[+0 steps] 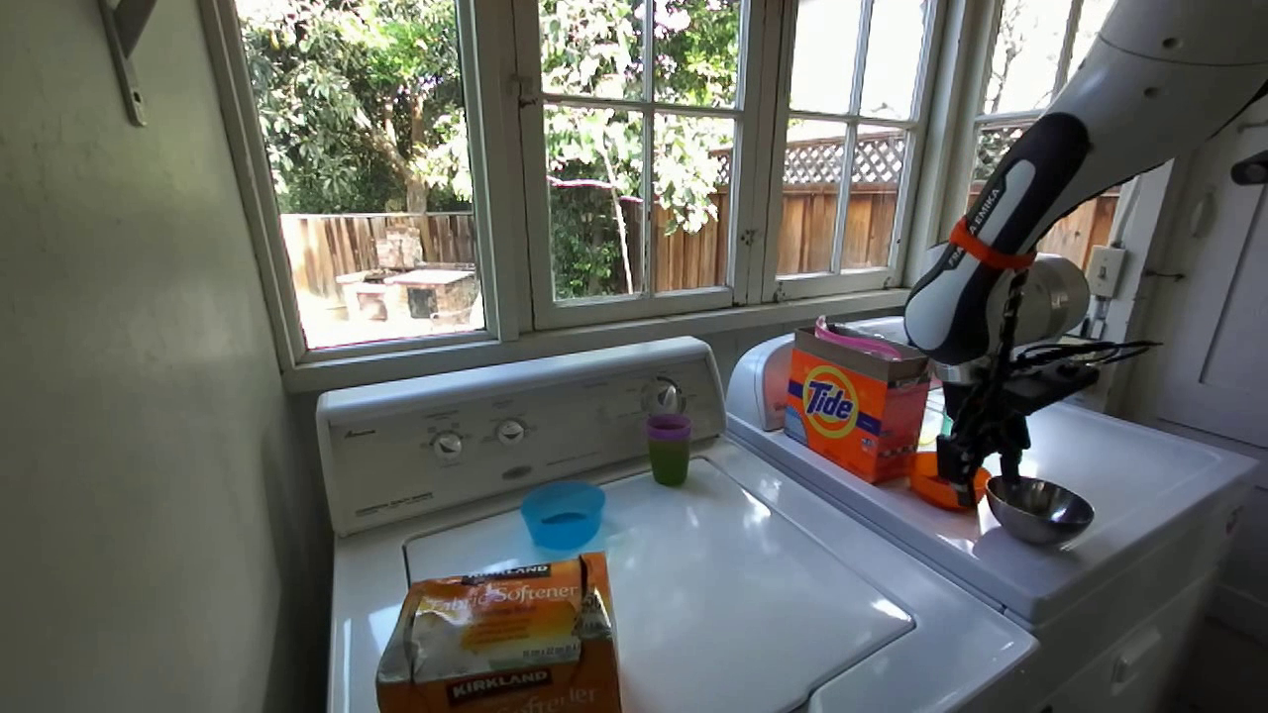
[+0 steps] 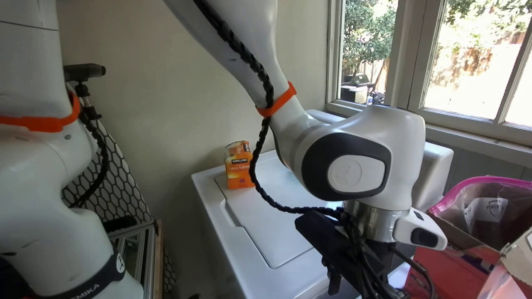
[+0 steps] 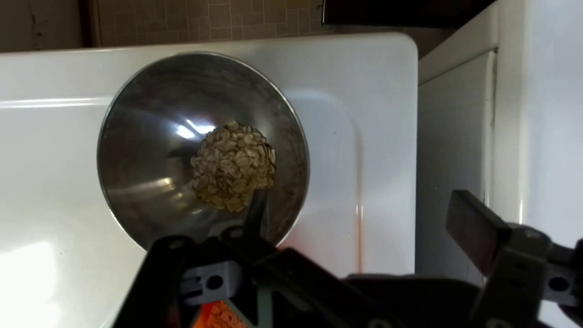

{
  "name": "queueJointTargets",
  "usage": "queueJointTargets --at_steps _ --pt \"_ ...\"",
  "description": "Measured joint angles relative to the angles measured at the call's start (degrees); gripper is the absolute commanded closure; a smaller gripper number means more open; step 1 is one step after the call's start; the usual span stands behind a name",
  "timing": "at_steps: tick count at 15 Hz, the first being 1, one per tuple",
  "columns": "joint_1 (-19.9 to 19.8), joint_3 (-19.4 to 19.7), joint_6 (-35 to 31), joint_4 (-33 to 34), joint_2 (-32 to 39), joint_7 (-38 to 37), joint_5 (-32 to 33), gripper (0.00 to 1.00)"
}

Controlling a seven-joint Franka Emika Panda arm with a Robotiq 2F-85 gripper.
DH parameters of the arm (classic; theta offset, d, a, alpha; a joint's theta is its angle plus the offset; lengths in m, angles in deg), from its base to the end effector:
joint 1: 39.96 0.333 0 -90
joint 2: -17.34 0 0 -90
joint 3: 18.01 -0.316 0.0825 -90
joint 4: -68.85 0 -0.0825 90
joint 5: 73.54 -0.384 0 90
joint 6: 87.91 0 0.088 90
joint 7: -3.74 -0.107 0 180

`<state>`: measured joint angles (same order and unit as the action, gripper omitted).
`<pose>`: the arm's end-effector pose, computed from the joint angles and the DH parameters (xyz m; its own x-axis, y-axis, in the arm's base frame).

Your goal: Move the silver bowl and place it next to the stacked cups then move the orange bowl and place it next to the blue bowl

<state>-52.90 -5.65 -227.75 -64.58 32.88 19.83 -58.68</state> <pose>0.4537 -0.2184 0.2125 0.9742 0.0381 -0.2224 0.0689 -0.9888 0.1323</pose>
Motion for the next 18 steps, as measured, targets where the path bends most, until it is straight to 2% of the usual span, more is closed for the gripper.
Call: queueJointTargets --at_steps 7,14,15,18 --pt "-0.1 -0.2 0.0 0.0 -0.1 0.1 0.0 0.00" --pt "-2.7 0.3 -1.2 0.3 2.9 1.7 0.0 0.00" --pt "-3.1 0.5 -1.8 0.4 3.4 2.0 0.0 0.17" --pt "-4.1 0.6 -3.1 0.8 4.7 2.4 0.0 0.42"
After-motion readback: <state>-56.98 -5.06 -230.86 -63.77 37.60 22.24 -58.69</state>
